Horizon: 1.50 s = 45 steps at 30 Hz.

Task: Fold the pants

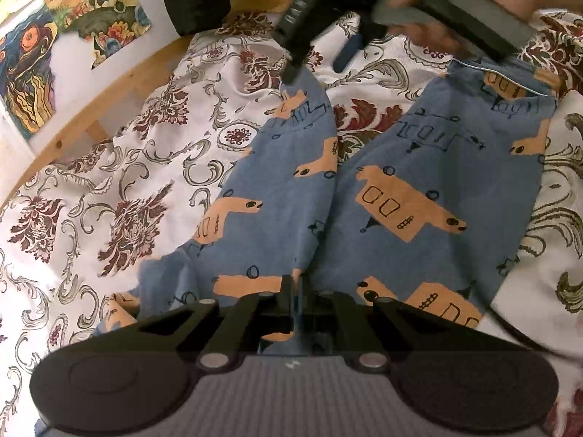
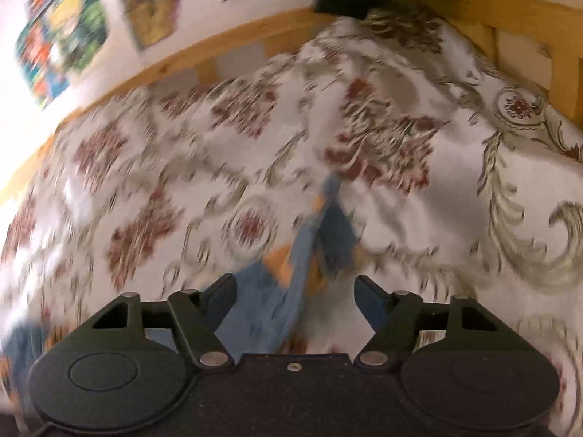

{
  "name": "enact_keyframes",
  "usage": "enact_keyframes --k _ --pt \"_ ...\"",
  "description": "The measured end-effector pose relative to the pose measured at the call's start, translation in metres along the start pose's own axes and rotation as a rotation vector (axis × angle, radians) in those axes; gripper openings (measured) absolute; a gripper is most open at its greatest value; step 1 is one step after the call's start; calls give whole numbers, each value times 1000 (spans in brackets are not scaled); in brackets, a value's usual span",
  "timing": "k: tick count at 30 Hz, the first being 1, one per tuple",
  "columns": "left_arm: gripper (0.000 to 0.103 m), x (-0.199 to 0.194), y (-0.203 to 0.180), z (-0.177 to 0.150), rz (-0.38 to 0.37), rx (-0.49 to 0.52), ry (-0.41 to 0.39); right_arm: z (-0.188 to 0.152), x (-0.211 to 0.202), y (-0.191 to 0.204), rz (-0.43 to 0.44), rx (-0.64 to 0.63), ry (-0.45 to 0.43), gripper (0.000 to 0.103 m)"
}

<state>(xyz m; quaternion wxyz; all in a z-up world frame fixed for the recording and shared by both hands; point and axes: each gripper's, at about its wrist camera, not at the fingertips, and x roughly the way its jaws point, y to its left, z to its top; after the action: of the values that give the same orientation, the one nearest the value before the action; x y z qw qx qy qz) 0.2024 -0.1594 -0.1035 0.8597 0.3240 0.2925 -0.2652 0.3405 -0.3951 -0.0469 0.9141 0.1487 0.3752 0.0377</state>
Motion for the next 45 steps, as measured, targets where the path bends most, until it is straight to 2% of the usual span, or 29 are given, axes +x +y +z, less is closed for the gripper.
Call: enact_keyframes --k 2,6,8,15,19,20,22,23,24,31,37,41,45 --pt "2 1 2 1 -6 -5 0 16 7 -5 8 38 16 72" --pt "2 1 5 1 -20 -25 0 32 19 -11 7 91 63 55" --pt "2 2 6 1 -23 -32 2 34 25 -12 1 87 96 51" --pt "2 1 8 2 -27 -43 1 12 26 -7 20 96 196 51" --pt "2 1 8 1 -22 -40 0 1 27 -2 8 88 187 46" --pt "2 1 7 1 -20 -41 -1 2 28 -3 6 96 178 40" --pt "2 1 8 1 -19 -42 -2 3 30 -6 7 122 176 22" --pt "2 1 8 1 -19 -41 -1 4 31 -6 9 127 174 2" --pt "2 1 8 1 -20 -40 -2 4 30 -7 12 132 168 0" --pt "2 -12 28 10 -91 -131 -27 13 -11 -10 52 194 61 0" --pt "1 -37 38 22 -161 -134 -93 18 -78 0 -10 50 -35 0" --pt "1 -48 29 19 -219 -58 -104 -25 -132 12 -146 -58 -76 0" --pt "2 -45 10 7 -261 26 -56 -82 -151 5 -259 -2 -2 0"
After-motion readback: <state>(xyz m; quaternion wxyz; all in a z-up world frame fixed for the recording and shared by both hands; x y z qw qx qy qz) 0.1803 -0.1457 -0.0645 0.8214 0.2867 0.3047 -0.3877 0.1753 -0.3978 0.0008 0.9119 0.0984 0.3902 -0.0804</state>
